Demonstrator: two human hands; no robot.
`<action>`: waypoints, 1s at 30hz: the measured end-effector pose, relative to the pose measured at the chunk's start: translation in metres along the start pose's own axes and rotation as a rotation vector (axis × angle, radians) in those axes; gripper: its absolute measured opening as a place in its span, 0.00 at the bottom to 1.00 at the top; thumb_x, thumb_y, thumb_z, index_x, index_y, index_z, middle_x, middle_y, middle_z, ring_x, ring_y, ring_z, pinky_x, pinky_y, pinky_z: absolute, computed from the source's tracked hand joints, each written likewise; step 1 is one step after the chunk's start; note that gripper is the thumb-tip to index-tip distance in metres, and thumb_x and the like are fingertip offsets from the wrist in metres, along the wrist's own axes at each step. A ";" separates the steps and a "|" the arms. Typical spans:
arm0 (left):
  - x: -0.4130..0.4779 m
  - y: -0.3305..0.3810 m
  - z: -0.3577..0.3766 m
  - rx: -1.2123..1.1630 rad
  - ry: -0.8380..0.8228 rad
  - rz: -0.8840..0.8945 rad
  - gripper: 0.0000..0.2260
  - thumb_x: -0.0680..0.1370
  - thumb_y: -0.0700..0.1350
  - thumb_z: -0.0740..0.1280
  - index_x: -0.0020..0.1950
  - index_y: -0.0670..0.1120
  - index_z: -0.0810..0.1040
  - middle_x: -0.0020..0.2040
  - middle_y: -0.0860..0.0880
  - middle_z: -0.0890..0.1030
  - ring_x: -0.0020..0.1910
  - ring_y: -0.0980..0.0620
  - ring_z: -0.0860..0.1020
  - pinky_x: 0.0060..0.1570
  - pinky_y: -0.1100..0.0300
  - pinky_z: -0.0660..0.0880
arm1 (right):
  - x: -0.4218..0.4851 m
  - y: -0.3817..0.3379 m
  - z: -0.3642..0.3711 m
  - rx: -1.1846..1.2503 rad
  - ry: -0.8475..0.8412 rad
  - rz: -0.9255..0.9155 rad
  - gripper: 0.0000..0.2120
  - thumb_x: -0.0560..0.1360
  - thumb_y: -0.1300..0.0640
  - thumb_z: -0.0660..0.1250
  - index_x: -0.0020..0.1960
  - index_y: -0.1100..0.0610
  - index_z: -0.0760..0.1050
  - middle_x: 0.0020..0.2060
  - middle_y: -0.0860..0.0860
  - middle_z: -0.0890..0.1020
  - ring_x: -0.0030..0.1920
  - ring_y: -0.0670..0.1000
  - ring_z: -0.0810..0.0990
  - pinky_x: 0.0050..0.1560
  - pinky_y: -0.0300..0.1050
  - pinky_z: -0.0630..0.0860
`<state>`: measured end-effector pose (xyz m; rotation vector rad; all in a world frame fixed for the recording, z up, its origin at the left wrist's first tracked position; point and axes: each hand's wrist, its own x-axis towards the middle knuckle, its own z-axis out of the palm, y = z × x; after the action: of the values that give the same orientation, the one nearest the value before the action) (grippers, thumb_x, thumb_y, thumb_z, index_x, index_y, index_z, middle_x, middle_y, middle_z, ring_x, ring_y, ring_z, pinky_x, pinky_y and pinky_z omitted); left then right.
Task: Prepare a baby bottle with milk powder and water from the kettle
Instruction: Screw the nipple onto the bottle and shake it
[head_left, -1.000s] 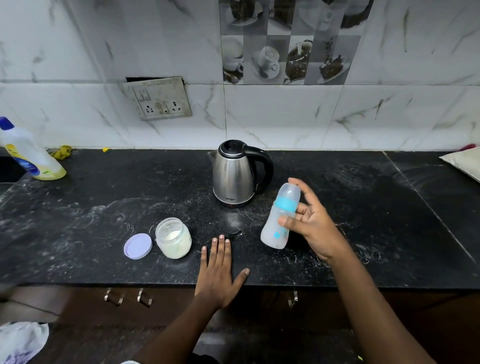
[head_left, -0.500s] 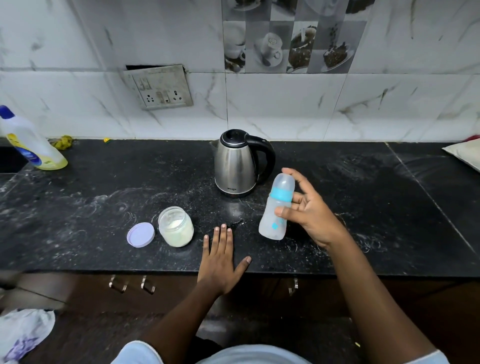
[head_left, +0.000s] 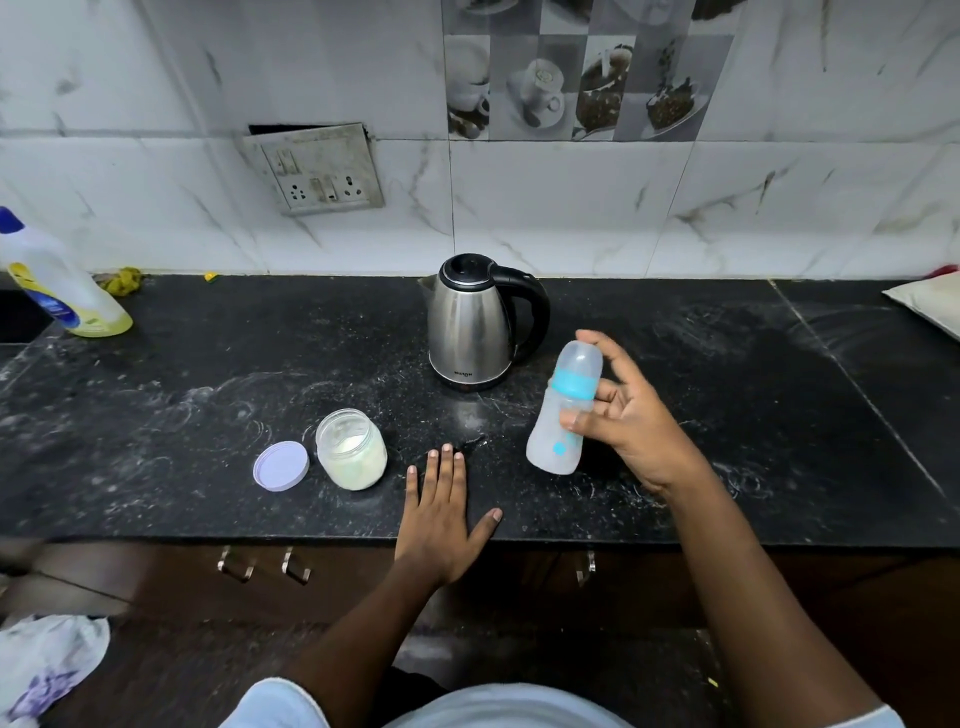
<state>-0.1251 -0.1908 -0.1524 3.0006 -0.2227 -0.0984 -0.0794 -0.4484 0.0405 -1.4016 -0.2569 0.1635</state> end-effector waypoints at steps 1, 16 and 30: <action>0.000 0.000 0.000 0.005 0.000 -0.003 0.46 0.81 0.75 0.39 0.88 0.43 0.37 0.87 0.45 0.34 0.84 0.47 0.29 0.81 0.43 0.26 | 0.000 -0.001 0.000 0.016 0.043 -0.012 0.42 0.70 0.67 0.80 0.77 0.42 0.69 0.60 0.60 0.84 0.59 0.58 0.85 0.58 0.54 0.83; -0.002 0.000 -0.002 -0.017 0.001 0.001 0.46 0.81 0.75 0.39 0.88 0.44 0.37 0.87 0.45 0.34 0.85 0.46 0.30 0.83 0.43 0.28 | -0.001 0.002 0.000 0.020 0.092 -0.041 0.42 0.70 0.67 0.77 0.77 0.43 0.68 0.60 0.56 0.85 0.60 0.56 0.85 0.58 0.53 0.83; -0.001 0.000 -0.002 -0.016 -0.008 0.006 0.46 0.81 0.75 0.39 0.88 0.43 0.38 0.87 0.45 0.34 0.85 0.46 0.30 0.83 0.41 0.29 | -0.002 0.002 0.000 0.036 0.103 -0.055 0.41 0.70 0.67 0.77 0.77 0.42 0.68 0.61 0.57 0.85 0.61 0.57 0.84 0.58 0.51 0.83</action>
<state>-0.1264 -0.1907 -0.1502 2.9844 -0.2309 -0.1112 -0.0807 -0.4490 0.0386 -1.3613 -0.2056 0.0498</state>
